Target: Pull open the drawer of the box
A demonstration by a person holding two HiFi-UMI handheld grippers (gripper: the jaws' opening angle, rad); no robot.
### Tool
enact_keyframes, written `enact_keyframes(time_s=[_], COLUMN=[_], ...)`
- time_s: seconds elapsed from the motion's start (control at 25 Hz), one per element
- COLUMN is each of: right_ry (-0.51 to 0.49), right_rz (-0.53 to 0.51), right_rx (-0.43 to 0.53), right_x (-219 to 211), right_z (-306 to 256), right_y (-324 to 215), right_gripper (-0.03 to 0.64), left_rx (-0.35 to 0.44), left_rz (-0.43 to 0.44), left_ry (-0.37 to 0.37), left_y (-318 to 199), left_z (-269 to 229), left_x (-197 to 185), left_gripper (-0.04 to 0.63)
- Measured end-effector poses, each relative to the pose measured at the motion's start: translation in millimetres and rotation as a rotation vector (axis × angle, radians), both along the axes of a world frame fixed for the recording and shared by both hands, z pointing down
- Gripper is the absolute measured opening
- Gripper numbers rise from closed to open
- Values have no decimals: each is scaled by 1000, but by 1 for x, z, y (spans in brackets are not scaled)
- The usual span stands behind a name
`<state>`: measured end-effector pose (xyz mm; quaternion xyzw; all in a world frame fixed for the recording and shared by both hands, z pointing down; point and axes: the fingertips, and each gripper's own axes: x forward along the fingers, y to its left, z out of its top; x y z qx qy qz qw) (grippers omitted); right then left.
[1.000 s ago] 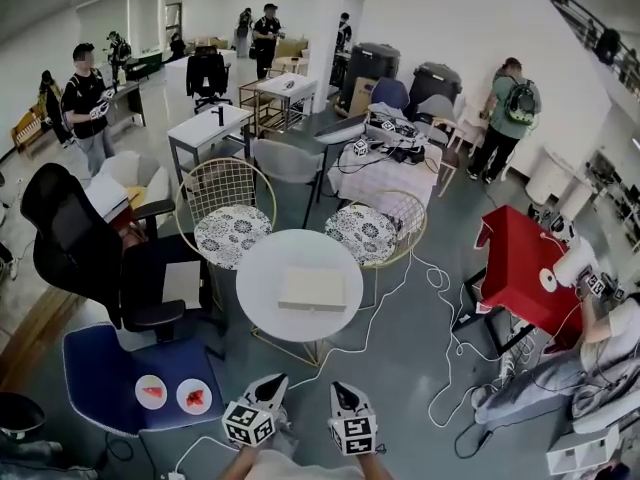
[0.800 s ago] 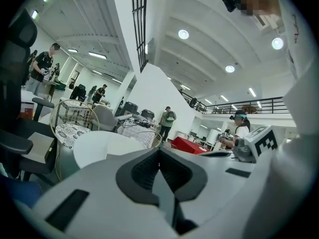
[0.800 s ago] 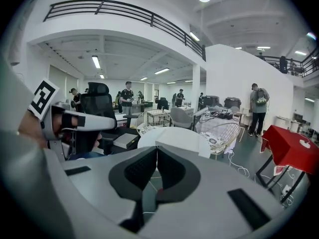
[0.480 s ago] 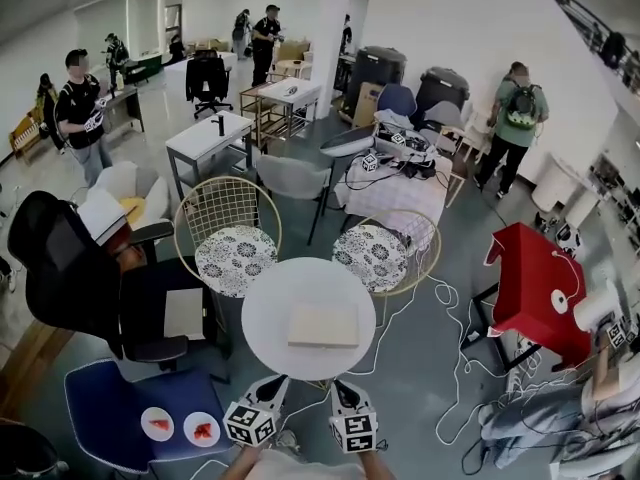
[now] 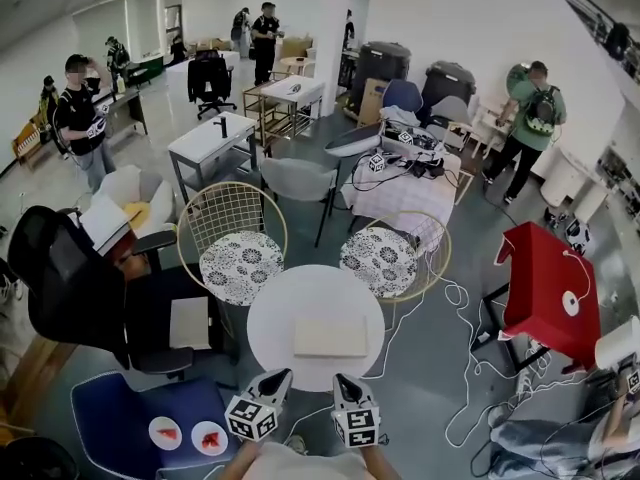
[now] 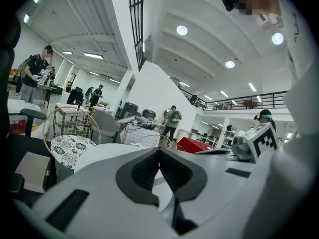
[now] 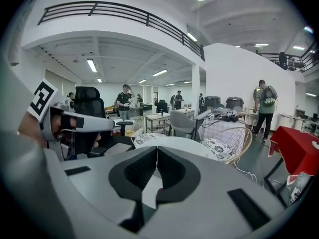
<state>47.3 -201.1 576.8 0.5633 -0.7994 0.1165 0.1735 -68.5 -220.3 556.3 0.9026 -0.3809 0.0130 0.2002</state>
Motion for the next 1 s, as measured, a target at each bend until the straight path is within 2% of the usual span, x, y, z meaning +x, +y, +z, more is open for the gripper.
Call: enact_keyframes(time_s=[0.52, 1.0], right_ry=[-26, -52], right_rz=[-61, -51], right_rx=[-39, -168], right_x=[23, 26], right_z=[-2, 53], right_y=[8, 36], right_gripper=[15, 15], left_rx=[-44, -136], left_rz=[-36, -60], left_ry=[-42, -69], left_y=[15, 35], left_z=[2, 48], left_x=[31, 25], left_gripper=[12, 12])
